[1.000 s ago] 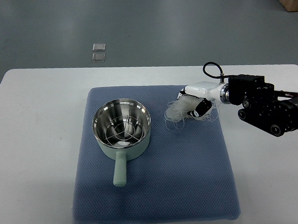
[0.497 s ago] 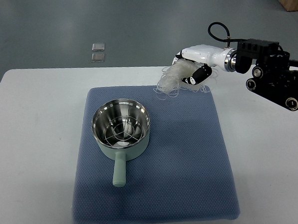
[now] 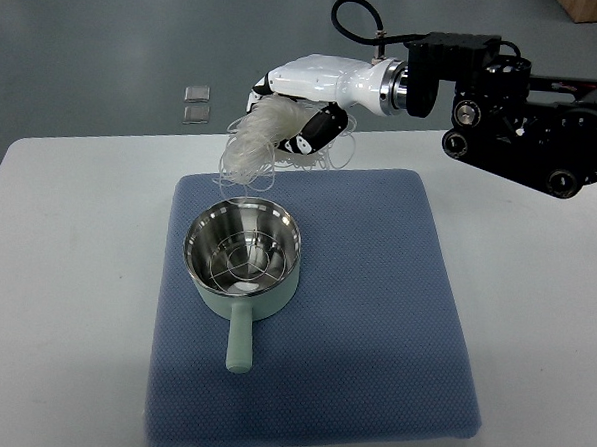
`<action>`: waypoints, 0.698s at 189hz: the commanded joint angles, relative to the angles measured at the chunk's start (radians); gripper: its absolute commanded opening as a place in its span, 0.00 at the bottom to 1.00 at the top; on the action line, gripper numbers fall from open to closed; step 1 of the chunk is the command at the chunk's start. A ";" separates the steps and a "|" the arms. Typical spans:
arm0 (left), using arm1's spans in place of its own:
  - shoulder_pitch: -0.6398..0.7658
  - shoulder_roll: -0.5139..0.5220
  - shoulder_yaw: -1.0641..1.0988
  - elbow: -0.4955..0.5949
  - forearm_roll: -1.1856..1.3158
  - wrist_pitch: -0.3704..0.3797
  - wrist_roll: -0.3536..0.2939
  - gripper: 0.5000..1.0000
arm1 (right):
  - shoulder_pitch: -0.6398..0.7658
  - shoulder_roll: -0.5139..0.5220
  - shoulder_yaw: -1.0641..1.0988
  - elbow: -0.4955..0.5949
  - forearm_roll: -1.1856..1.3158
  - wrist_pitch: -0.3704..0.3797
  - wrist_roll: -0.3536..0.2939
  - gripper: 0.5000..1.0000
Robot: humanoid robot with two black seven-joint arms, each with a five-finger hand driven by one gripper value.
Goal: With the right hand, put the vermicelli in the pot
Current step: 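Lift the vermicelli with the right hand and carry it toward the pot, then lower the held vermicelli into the steel pot and open the right hand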
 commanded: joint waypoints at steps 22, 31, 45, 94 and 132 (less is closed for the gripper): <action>0.000 0.000 0.000 0.000 0.000 0.000 0.000 1.00 | -0.014 0.080 -0.003 0.022 0.000 -0.001 0.010 0.00; 0.000 0.000 0.000 0.000 0.000 0.000 0.000 1.00 | -0.022 0.095 -0.003 0.022 0.000 -0.001 0.016 0.00; 0.000 0.000 0.000 0.000 0.000 0.000 0.000 1.00 | -0.037 0.114 -0.005 0.021 -0.001 -0.001 0.016 0.00; 0.000 0.000 0.000 0.000 0.000 0.000 0.000 1.00 | -0.091 0.128 -0.019 0.006 -0.017 0.000 0.015 0.00; 0.000 0.000 -0.002 0.000 0.000 0.000 0.000 1.00 | -0.111 0.125 -0.035 0.002 -0.017 -0.003 0.015 0.25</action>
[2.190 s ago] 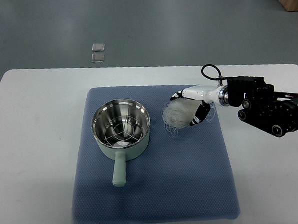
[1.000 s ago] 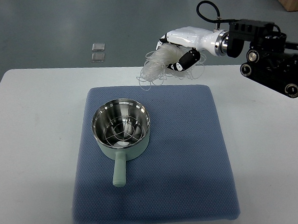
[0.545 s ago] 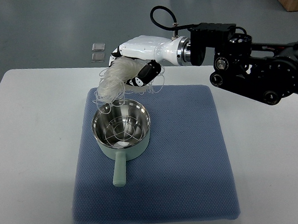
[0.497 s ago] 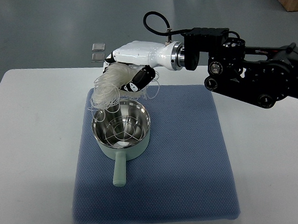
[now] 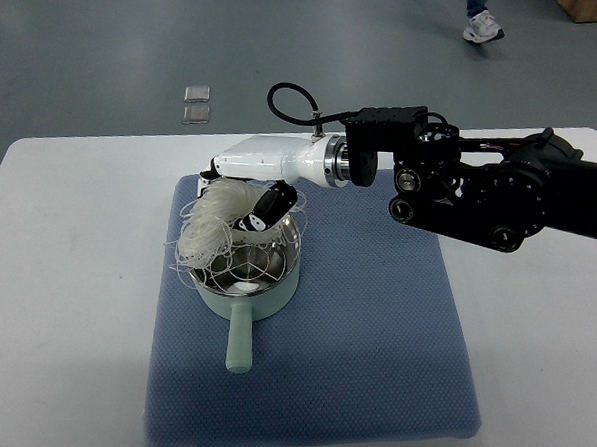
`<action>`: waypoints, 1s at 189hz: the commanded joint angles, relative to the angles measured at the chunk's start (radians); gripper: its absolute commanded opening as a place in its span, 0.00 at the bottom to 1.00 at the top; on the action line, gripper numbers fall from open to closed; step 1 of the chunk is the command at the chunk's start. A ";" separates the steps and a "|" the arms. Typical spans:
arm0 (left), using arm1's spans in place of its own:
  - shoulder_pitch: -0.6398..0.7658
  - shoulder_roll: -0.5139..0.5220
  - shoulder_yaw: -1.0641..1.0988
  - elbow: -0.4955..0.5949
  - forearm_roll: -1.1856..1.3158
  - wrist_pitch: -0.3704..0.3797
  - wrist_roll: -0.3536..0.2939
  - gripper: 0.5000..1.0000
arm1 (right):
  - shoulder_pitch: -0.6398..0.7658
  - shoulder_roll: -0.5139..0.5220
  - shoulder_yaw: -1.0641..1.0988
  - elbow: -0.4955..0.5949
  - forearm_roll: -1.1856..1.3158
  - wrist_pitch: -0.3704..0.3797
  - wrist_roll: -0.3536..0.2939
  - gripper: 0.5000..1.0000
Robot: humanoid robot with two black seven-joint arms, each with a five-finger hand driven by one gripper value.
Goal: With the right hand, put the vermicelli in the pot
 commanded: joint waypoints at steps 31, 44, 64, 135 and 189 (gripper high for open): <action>0.000 0.000 -0.001 0.000 0.000 0.000 0.000 1.00 | -0.015 -0.001 -0.005 -0.001 0.000 -0.006 0.000 0.66; 0.000 0.000 -0.001 0.000 0.000 0.000 0.000 1.00 | -0.015 -0.006 -0.005 -0.001 0.000 -0.006 0.000 0.72; 0.000 0.000 -0.001 0.000 0.000 0.002 0.000 1.00 | -0.015 -0.013 -0.004 -0.001 0.000 -0.006 0.000 0.73; 0.000 0.000 0.001 0.000 0.000 0.000 0.000 1.00 | -0.026 -0.116 0.101 -0.036 0.038 -0.008 0.003 0.75; 0.000 0.000 0.001 0.000 0.000 0.002 0.000 1.00 | -0.164 -0.194 0.263 -0.119 0.345 -0.015 -0.006 0.75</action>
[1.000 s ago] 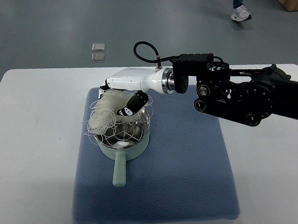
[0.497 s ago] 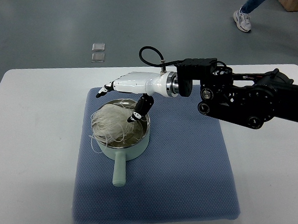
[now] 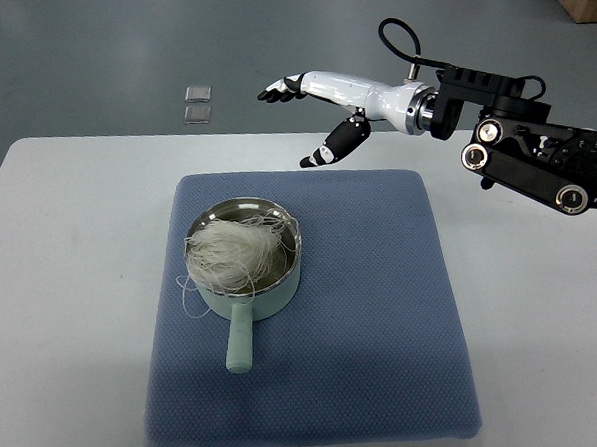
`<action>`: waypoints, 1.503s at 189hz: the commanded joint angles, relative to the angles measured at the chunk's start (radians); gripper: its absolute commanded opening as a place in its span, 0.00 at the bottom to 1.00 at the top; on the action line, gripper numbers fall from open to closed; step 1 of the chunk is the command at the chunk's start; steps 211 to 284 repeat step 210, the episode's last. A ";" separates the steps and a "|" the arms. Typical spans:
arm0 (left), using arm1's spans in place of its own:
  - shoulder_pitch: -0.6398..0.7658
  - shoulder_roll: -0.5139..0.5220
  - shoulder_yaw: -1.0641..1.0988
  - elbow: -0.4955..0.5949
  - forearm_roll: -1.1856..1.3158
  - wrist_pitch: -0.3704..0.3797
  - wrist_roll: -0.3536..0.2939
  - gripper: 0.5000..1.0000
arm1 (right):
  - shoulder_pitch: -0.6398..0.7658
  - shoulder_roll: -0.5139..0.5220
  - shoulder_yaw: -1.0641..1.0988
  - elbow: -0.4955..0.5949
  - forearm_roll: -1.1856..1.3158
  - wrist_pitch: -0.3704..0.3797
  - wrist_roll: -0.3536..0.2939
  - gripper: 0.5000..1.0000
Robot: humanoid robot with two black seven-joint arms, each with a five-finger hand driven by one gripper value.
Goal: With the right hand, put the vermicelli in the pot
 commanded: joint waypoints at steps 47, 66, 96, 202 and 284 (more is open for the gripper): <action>0.000 0.000 0.000 0.000 0.000 0.000 0.000 1.00 | -0.260 0.042 0.299 -0.268 0.424 -0.122 -0.012 0.75; 0.000 0.000 0.000 0.000 0.000 0.000 0.000 1.00 | -0.320 0.079 0.340 -0.340 0.578 -0.128 -0.012 0.75; 0.000 0.000 0.000 0.000 0.000 0.000 0.000 1.00 | -0.369 0.079 0.342 -0.354 0.840 -0.137 -0.012 0.75; -0.002 0.000 -0.002 -0.002 0.000 -0.001 0.000 1.00 | -0.421 0.091 0.343 -0.366 1.029 -0.137 0.000 0.85; -0.002 0.000 -0.003 -0.002 0.000 -0.001 0.000 1.00 | -0.428 0.091 0.345 -0.366 1.029 -0.137 0.000 0.85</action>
